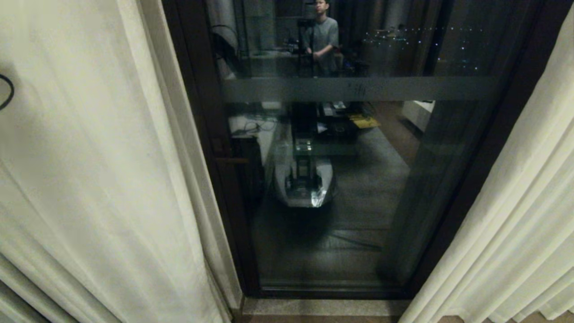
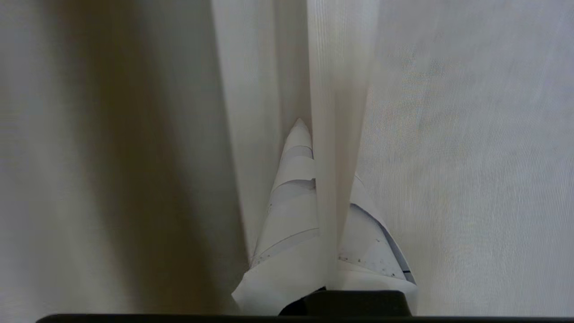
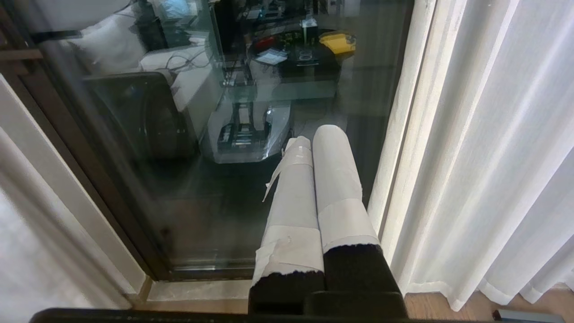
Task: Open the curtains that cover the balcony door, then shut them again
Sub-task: Pull the inner curtains open on both sides
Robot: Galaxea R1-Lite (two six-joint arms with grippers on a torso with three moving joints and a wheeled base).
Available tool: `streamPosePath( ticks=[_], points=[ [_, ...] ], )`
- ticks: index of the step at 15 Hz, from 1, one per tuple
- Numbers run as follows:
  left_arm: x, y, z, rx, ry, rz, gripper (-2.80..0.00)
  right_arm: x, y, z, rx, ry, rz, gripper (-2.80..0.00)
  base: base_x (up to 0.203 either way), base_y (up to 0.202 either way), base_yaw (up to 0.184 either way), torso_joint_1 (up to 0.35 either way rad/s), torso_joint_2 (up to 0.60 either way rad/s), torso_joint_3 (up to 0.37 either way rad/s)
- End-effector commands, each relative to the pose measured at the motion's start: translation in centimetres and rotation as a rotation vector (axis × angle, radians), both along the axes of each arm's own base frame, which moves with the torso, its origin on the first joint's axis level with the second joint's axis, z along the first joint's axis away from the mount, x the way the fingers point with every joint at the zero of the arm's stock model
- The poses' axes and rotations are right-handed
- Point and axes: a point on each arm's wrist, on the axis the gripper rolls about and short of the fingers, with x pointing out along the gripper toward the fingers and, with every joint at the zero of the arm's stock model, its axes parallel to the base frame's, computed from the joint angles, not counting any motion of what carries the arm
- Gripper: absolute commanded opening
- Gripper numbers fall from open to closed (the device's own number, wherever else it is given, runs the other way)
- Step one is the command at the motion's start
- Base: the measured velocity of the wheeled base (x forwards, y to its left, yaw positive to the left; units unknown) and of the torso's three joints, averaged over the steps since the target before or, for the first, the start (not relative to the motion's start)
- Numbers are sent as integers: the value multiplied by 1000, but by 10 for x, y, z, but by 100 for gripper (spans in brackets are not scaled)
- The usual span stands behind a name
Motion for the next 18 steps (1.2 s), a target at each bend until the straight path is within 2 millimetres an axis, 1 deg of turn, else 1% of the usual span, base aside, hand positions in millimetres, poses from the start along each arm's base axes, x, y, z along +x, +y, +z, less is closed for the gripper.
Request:
streamPosePath(
  ticks=[1,6,7,8,11,16,18],
  points=[
    [-2,28,-17,-17,16,38,-280,0,0,0,0,0,0,-280,0,0,0,0,0,0],
    [-22,76,-29,-33,1,109,-280,0,0,0,0,0,0,-280,0,0,0,0,0,0],
    [-26,82,-31,-33,0,122,-280,0,0,0,0,0,0,-280,0,0,0,0,0,0],
    [-28,84,-30,-31,-2,128,-280,0,0,0,0,0,0,-280,0,0,0,0,0,0],
    [-28,79,-24,-11,-17,109,-280,0,0,0,0,0,0,-280,0,0,0,0,0,0],
    [-37,56,11,36,-60,87,-280,0,0,0,0,0,0,-280,0,0,0,0,0,0],
    [-27,43,13,39,-62,35,-280,0,0,0,0,0,0,-280,0,0,0,0,0,0]
  ],
)
